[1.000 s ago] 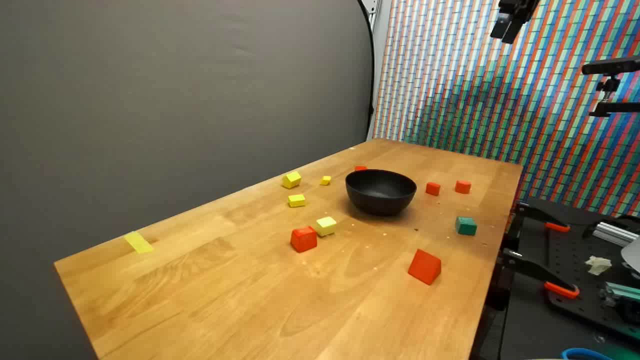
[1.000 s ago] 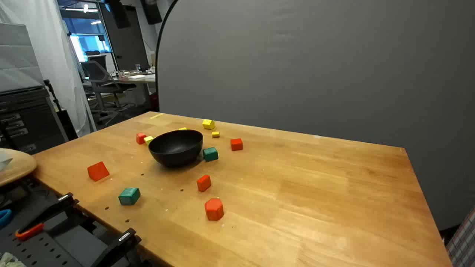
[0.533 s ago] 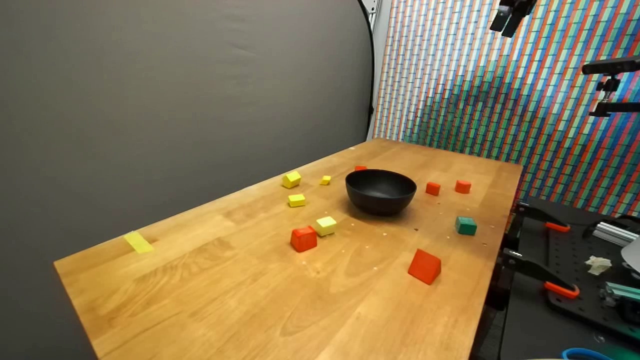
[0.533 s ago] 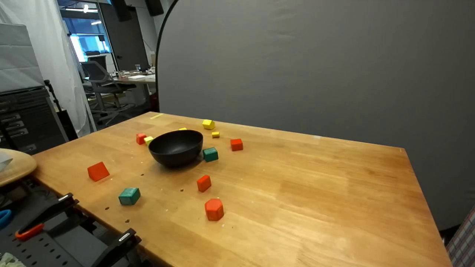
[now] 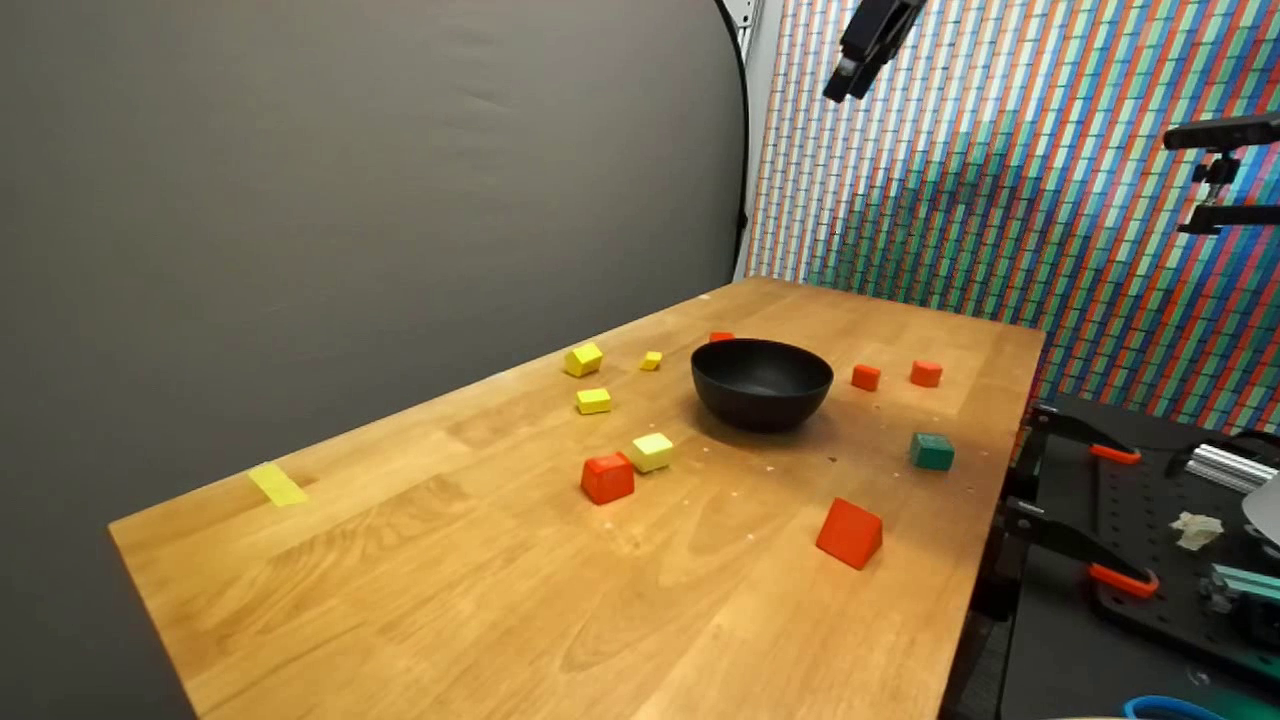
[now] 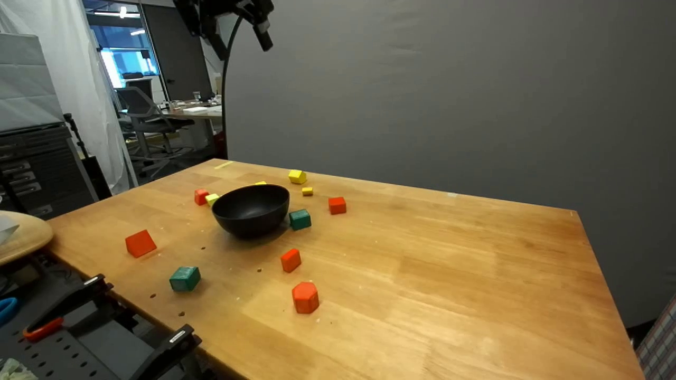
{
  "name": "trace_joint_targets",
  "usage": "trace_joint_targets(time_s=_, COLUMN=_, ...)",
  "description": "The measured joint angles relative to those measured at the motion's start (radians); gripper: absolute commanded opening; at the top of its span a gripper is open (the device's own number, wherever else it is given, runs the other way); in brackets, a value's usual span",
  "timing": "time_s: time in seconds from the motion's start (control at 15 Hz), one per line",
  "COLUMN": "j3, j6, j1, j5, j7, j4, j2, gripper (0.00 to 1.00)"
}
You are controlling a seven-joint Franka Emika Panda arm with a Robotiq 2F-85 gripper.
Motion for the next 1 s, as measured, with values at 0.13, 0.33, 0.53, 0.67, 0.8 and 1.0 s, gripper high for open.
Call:
trace_joint_targets(time_s=0.13, j3=0.022, j6=0.094, j1=0.028, j5=0.0, j7=-0.005, j4=0.057, j2=0.131, gripper=1.0)
trace_joint_targets(time_s=0.33, j3=0.037, j6=0.136, j1=0.062, j5=0.011, j7=-0.014, j4=0.182, j2=0.326, gripper=1.0)
trace_joint_targets(time_s=0.53, j3=0.04, j6=0.103, j1=0.082, j5=0.05, j7=-0.071, j4=0.322, j2=0.479, gripper=1.0)
trace_joint_targets(time_s=0.67, j3=0.04, j6=0.096, j1=0.082, j5=0.054, j7=-0.08, j4=0.354, j2=0.511, gripper=1.0)
trace_joint_targets(time_s=0.8, j3=0.041, j6=0.093, j1=0.081, j5=0.054, j7=-0.082, j4=0.358, j2=0.512, gripper=1.0)
trace_joint_targets(time_s=1.0, j3=0.059, j6=0.098, j1=0.081, j5=0.092, j7=-0.087, j4=0.354, j2=0.532, gripper=1.0)
